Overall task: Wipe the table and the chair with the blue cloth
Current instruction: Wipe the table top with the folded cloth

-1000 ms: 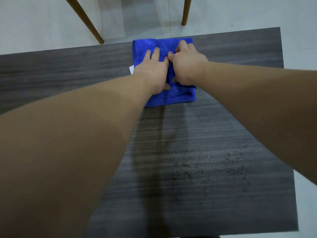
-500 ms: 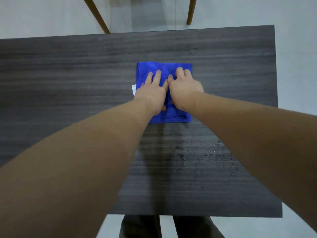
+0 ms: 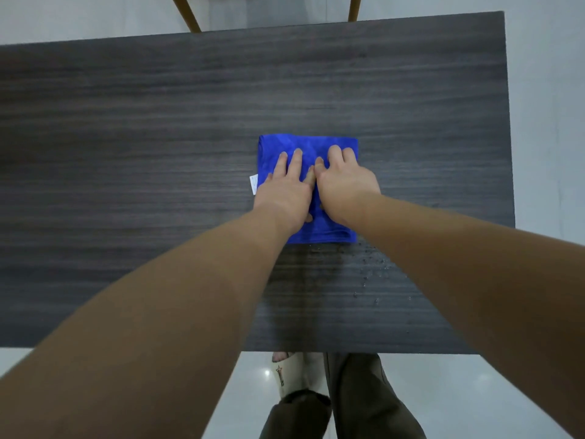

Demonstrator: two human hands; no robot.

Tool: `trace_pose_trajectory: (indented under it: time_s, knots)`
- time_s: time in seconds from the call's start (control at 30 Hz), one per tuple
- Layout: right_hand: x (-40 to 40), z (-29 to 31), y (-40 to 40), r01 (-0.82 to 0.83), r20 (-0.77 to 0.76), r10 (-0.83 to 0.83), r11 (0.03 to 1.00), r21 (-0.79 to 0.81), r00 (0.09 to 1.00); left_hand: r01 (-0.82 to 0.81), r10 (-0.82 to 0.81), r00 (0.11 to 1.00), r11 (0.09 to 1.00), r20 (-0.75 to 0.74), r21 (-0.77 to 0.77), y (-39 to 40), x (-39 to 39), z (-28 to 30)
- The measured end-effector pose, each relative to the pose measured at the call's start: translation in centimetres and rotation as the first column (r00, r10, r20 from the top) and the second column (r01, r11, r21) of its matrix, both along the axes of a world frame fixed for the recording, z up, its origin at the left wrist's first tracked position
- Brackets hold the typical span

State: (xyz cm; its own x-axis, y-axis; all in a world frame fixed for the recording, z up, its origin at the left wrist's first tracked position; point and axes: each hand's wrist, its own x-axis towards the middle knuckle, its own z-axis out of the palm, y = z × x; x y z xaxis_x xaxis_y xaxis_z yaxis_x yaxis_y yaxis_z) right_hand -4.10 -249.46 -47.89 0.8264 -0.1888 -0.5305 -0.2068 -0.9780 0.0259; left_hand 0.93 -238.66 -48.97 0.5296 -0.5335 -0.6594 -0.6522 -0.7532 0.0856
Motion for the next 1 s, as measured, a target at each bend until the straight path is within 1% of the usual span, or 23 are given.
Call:
trace_pose_trajectory:
  time_s: [0.27, 0.57, 0.8, 1.0]
  knots:
    - [-6.0, 1.0, 4.6, 0.05, -0.043, -0.05, 0.999, 0.001, 0.998, 0.039, -0.039, 0.999, 0.999, 0.001, -0.018, 3.8, -6.2, 0.2]
    - [-11.5, 1.3, 8.4, 0.094, 0.007, -0.094, 0.995, 0.041, 0.996, 0.057, -0.057, 0.998, 0.998, -0.023, -0.021, 7.2, -11.7, 0.2]
    - [-15.5, 1.3, 10.2, 0.099, 0.003, -0.099, 0.992, 0.08, 0.995, 0.062, -0.063, 0.998, 0.998, -0.028, -0.015, 9.4, -15.8, 0.1]
    - [-18.6, 0.8, 11.4, 0.109, 0.043, -0.114, 0.988, 0.106, 0.993, 0.036, -0.037, 0.999, 0.999, -0.032, -0.011, 10.6, -18.9, -0.2]
